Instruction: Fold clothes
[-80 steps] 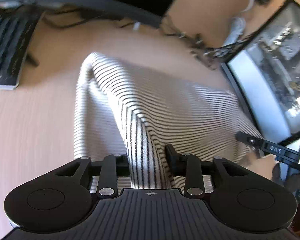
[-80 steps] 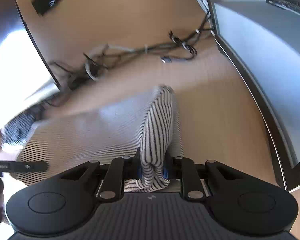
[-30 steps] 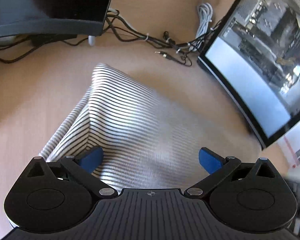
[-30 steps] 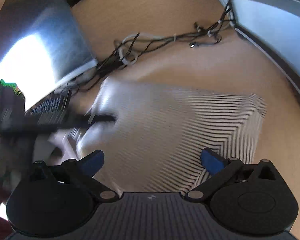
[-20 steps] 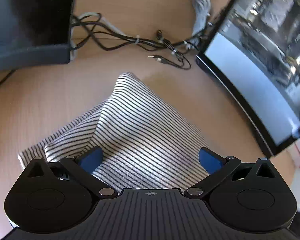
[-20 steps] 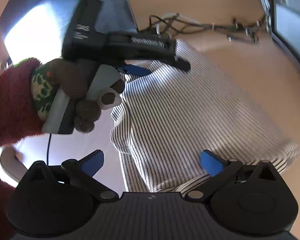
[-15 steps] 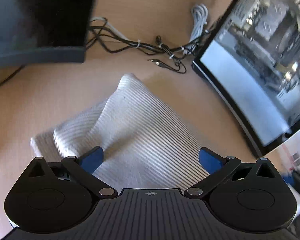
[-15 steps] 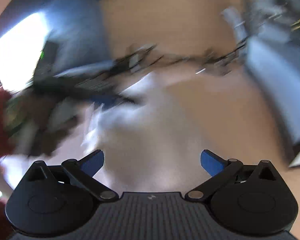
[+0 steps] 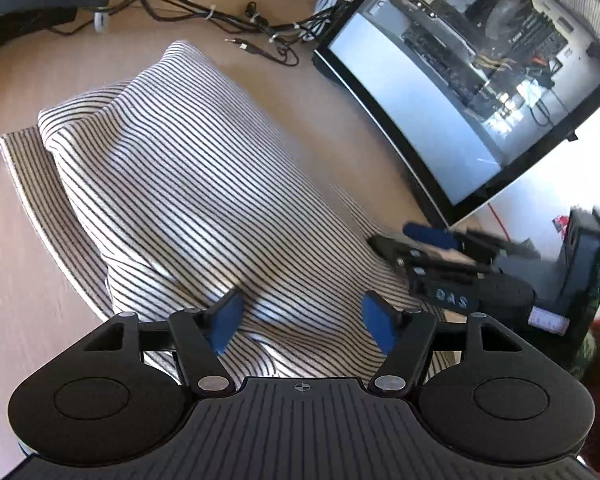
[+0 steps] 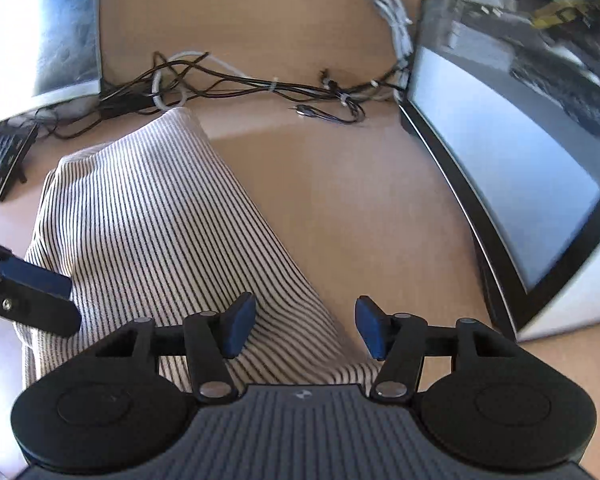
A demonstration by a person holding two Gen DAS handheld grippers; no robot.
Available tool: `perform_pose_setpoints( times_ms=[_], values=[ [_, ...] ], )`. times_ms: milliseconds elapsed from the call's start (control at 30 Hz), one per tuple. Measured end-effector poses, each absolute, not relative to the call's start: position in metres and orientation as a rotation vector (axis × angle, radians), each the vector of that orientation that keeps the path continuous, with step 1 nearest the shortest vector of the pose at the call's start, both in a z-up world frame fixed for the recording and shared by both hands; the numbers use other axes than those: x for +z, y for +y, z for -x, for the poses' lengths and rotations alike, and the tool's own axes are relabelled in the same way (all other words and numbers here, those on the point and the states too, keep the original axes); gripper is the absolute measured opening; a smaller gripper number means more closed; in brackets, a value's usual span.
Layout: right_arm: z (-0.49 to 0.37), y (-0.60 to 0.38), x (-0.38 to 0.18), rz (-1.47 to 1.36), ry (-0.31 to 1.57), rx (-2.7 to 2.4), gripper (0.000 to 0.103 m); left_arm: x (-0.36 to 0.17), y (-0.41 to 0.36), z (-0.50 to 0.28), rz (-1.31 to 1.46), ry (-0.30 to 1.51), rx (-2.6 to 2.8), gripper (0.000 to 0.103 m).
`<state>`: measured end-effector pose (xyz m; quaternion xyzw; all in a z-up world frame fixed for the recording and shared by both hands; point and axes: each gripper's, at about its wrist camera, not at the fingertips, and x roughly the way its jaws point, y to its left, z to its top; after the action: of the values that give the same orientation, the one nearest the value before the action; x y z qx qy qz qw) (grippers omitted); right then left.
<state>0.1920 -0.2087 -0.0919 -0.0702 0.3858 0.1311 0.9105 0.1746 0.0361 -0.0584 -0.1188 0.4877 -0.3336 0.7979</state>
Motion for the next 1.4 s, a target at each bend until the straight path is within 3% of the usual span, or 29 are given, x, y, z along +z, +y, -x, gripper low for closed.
perform_pose_setpoints(
  times_ms=[233, 533, 567, 700, 833, 933, 1000, 1100, 1267, 1400],
  values=[
    [-0.148, -0.202, -0.095, 0.103, 0.788, 0.171, 0.056, -0.060, 0.049, -0.199, 0.269, 1.017, -0.743, 0.067],
    [-0.132, -0.170, -0.088, 0.153, 0.846, 0.179, 0.056, -0.056, 0.054, -0.210, 0.274, 0.968, -0.716, 0.073],
    [-0.134, -0.169, -0.089, 0.165, 0.847, 0.191, 0.057, -0.055, 0.056, -0.208, 0.276, 0.964, -0.701, 0.073],
    [-0.141, -0.176, -0.090, 0.185, 0.847, 0.245, 0.077, -0.044, 0.068, -0.195, 0.309, 0.956, -0.638, 0.080],
    [-0.139, -0.195, -0.077, 0.177, 0.808, 0.309, 0.077, -0.025, 0.086, -0.166, 0.352, 0.952, -0.579, 0.085],
    [-0.120, -0.204, -0.059, 0.205, 0.714, 0.384, 0.077, -0.018, 0.092, -0.138, 0.350, 0.968, -0.575, 0.080],
    [-0.107, -0.206, -0.053, 0.194, 0.686, 0.485, 0.071, -0.017, 0.092, -0.123, 0.326, 1.001, -0.569, 0.066],
    [-0.102, -0.199, -0.063, 0.221, 0.708, 0.628, 0.058, -0.024, 0.088, -0.112, 0.328, 1.035, -0.517, 0.064],
    [-0.120, -0.200, -0.086, 0.197, 0.746, 0.677, 0.058, -0.027, 0.083, -0.114, 0.367, 1.026, -0.473, 0.065],
    [-0.140, -0.214, -0.089, 0.211, 0.749, 0.675, 0.065, -0.033, 0.066, -0.115, 0.384, 0.996, -0.483, 0.067]
  ],
)
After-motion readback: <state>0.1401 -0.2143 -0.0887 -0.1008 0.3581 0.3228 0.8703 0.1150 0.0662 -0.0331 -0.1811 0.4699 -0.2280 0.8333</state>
